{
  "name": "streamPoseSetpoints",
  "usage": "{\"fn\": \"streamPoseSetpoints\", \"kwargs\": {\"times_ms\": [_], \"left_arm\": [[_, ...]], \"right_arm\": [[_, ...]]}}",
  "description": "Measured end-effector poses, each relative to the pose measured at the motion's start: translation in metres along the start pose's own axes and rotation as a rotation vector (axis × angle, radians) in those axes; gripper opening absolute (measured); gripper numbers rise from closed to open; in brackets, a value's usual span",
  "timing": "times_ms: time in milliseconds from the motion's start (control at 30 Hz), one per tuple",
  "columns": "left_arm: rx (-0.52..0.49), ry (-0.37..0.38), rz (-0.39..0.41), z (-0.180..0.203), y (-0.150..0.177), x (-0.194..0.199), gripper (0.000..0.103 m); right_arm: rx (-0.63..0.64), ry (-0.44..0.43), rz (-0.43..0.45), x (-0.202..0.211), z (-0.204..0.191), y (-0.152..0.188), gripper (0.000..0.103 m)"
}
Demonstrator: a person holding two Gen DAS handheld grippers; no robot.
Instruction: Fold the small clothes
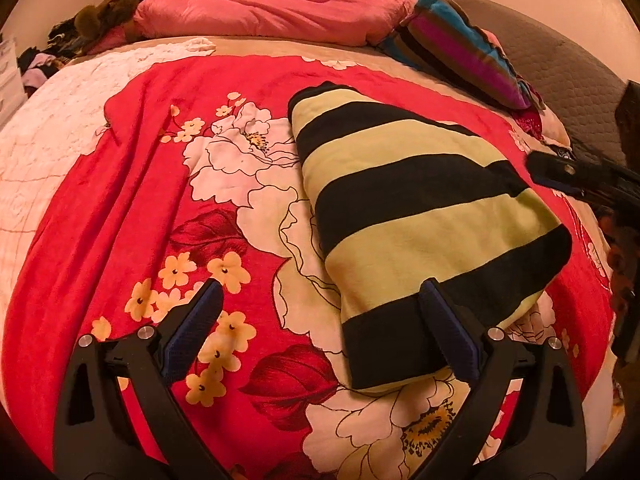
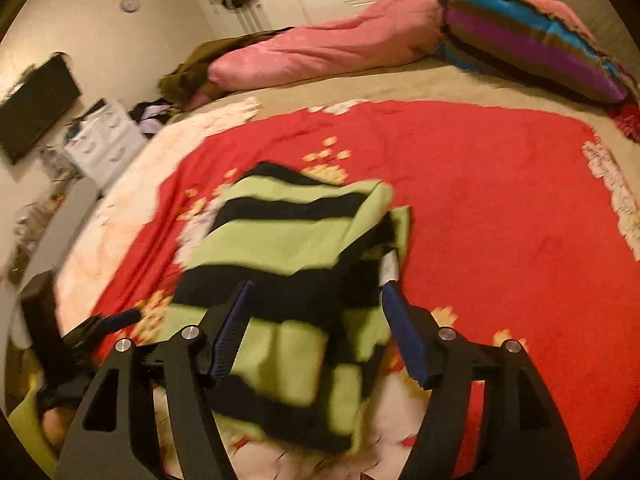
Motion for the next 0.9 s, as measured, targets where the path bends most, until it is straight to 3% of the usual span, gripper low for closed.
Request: {"fn": "streamPoseSetpoints", "kwargs": {"times_ms": [67,167,333,467,600,667,767,800,900], "left_arm": [[-0.007,-0.003,-0.005,0.002,0.001,-0.001,0.092],[-0.012,-0.004,-0.011,0.002,0.002,-0.002,0.092],[-0.02,-0.008,-0.021,0.003,0.004,-0.004,0.093],[0.0,0.01,-0.015,0.002,0.004,-0.005,0.093],[0.029,0.028,-0.007,0.0,0.003,-0.006,0.093],[0.034,0.029,-0.005,0.0,0.003,-0.007,0.093],[0.036,0.037,-0.007,0.0,0.002,-0.009,0.093],[0.036,0.039,-0.008,0.001,0.003,-0.009,0.093],[0.029,0.041,-0.007,0.002,0.001,-0.012,0.093]], "right_arm": [[0.024,0.002,-0.043,-0.006,-0.002,0.01,0.065],[0.051,0.144,-0.096,-0.027,0.011,0.024,0.061],[-0.034,0.164,-0.12,-0.05,0.031,0.038,0.061],[-0.065,0.106,-0.112,-0.042,0.029,0.032,0.062],[-0.093,0.022,-0.081,-0.026,0.029,0.021,0.08],[-0.106,0.006,-0.08,-0.026,0.03,0.015,0.081],[-0.117,-0.032,-0.096,-0.031,0.029,0.012,0.081],[-0.12,-0.046,-0.113,-0.035,0.029,0.012,0.086],[-0.121,-0.027,-0.169,-0.053,0.031,0.013,0.086]]}}
Point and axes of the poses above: each gripper's, at about its wrist camera, not at the fingertips, and x roughly against the way its jaws point, z to its right, y to its underside, the point moved 3 cm from there along -x, roughly the way its jaws point, and after that the axes turned 13 degrees about -x, right-handed, at the moved point
